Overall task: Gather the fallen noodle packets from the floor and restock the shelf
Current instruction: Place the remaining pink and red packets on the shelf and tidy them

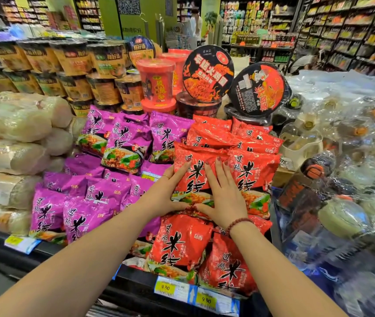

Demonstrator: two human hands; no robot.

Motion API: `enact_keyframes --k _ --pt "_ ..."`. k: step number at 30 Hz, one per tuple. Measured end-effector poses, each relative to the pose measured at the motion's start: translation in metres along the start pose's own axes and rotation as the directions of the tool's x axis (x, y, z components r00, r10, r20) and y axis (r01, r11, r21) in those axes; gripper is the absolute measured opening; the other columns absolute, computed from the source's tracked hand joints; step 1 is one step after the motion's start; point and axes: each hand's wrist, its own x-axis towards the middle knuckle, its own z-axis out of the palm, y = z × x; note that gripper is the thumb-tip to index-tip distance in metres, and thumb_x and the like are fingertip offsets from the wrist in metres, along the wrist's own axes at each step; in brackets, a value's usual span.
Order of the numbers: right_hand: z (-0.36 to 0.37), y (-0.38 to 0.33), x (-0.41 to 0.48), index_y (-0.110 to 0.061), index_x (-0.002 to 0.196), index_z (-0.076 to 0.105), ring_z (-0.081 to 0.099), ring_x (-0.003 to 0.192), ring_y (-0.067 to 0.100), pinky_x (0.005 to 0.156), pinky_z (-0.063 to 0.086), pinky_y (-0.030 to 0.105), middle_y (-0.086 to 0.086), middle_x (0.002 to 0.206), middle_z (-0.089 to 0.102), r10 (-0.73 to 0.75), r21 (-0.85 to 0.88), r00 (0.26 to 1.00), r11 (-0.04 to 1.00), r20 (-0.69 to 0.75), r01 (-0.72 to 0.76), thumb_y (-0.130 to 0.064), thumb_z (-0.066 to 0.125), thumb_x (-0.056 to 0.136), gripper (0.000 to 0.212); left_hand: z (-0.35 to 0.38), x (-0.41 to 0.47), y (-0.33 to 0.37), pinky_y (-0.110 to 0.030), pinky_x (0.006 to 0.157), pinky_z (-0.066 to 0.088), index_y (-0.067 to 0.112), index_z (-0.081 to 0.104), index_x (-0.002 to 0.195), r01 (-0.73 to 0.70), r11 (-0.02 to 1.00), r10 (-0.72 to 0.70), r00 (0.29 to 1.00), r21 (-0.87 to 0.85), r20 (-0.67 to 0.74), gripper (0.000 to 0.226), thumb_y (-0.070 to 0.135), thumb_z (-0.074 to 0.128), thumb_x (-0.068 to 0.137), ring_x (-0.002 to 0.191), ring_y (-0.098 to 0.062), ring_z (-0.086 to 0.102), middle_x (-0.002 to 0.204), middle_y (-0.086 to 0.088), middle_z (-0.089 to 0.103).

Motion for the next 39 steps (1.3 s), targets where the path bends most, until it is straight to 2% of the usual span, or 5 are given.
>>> enact_keyframes --k 8,13,19,33,39 --pt "-0.014 -0.011 -0.016 -0.03 0.154 0.008 -0.001 0.149 0.023 0.119 0.006 0.037 0.002 0.162 0.0 -0.001 0.013 0.997 1.0 -0.082 0.002 -0.057 0.064 0.081 0.095 -0.007 -0.02 -0.009 -0.034 0.112 0.034 0.049 0.012 0.151 -0.013 1.0 0.012 0.999 -0.024 -0.032 0.1 0.031 0.079 0.079 0.147 -0.022 0.02 0.162 -0.001 0.006" --pt "-0.019 -0.031 -0.029 -0.018 0.141 0.043 0.035 0.137 0.031 0.113 0.027 0.044 0.01 0.147 0.04 -0.026 0.023 0.97 0.999 -0.24 0.033 -0.042 0.074 0.078 0.074 -0.016 -0.051 -0.019 -0.026 0.108 0.031 0.03 0.035 0.148 -0.044 0.999 0.044 0.99 0.006 -0.131 0.072 0.027 0.072 0.086 0.14 -0.021 0.032 0.153 -0.005 0.026" --pt "-0.017 -0.088 -0.044 -0.014 0.13 0.054 0.049 0.12 0.026 0.1 0.042 0.041 0.006 0.128 0.056 -0.164 0.041 0.938 0.982 -0.305 0.184 -0.036 0.075 0.076 0.062 -0.035 -0.108 -0.047 -0.039 0.103 0.043 0.022 0.049 0.139 -0.03 0.999 0.038 0.97 0.039 -0.24 0.054 0.027 0.069 0.089 0.129 -0.02 0.042 0.14 -0.003 0.046" --pt "0.114 -0.3 -0.093 -0.011 0.129 0.056 0.055 0.116 0.032 0.094 0.048 0.044 0.01 0.126 0.058 -0.447 0.14 0.888 0.891 0.107 0.432 -0.038 0.075 0.075 0.063 -0.06 -0.381 -0.231 -0.038 0.088 0.054 0.018 0.059 0.118 0.27 0.942 -0.239 0.957 0.202 -0.166 0.046 0.042 0.055 0.078 0.105 -0.027 0.059 0.113 -0.006 0.065" --pt "0.184 -0.349 -0.119 -0.02 0.145 0.036 0.033 0.137 0.024 0.11 0.031 0.038 0.004 0.149 0.037 -0.454 0.179 0.804 0.891 0.384 0.417 -0.044 0.06 0.088 0.066 -0.03 -0.498 -0.288 -0.039 0.092 0.05 0.017 0.06 0.125 0.605 0.791 -0.597 0.796 0.091 -0.104 0.055 0.043 0.057 0.077 0.115 -0.031 0.055 0.125 -0.007 0.06"
